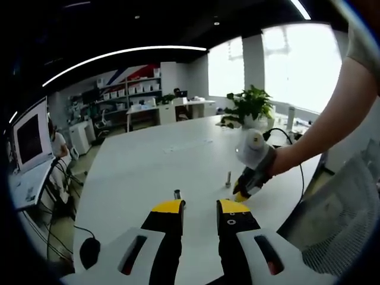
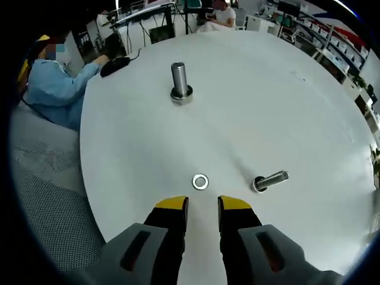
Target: Place the washer onto the threaded stud by aligning its center hole with the stud, sliding it down to the base, and recovering from edge contact or off-axis alignment until the washer reaches the visible bottom stop.
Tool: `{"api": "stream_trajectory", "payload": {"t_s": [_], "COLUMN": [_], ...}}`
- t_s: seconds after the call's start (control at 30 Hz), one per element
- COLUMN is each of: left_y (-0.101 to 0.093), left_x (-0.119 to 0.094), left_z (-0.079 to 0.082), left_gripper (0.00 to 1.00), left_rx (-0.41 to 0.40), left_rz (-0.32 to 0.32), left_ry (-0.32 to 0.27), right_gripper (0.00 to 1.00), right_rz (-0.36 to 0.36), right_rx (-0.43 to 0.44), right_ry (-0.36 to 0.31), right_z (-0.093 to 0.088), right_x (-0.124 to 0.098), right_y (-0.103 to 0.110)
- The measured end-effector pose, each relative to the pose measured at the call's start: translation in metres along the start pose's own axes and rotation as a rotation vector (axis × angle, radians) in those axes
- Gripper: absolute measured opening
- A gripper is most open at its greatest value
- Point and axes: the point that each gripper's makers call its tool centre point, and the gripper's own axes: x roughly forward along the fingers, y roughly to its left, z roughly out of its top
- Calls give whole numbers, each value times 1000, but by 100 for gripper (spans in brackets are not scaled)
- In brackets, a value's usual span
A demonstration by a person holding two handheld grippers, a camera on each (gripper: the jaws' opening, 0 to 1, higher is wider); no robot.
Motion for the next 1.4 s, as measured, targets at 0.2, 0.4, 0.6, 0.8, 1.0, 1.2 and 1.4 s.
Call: {"api": "stream_trajectory", "payload": {"t_s": [0.2,0.4,0.6,0.8,1.0,1.2,1.4], "left_y": [0,2,2,3,2,3,3], "left_x": [0,0,1,1,1,1,1], "left_z": [-1,-1,-1,-2,-2,-2,-2], "left_gripper": [20,20,20,20,20,20,20], "left_rx": [1,-6,-10,-13,-13,-13,-16], "left_rz": [3,6,5,7,6,6,8], "left_ry": [2,3,3,6,6,7,8], "right_gripper": [22,22,22,22,20,18,17], "right_rz": [1,9,14,18,25,44,53], "right_rx": [-13,-20,-34,-43,-68,-118,-111], "right_ry": [1,18,33,35,41,60,75], "right_z": [6,6,6,8,11,14,13], "right_x": [6,10,13,16,18,18,18], "right_y": [0,1,2,1,1,5,3]}}
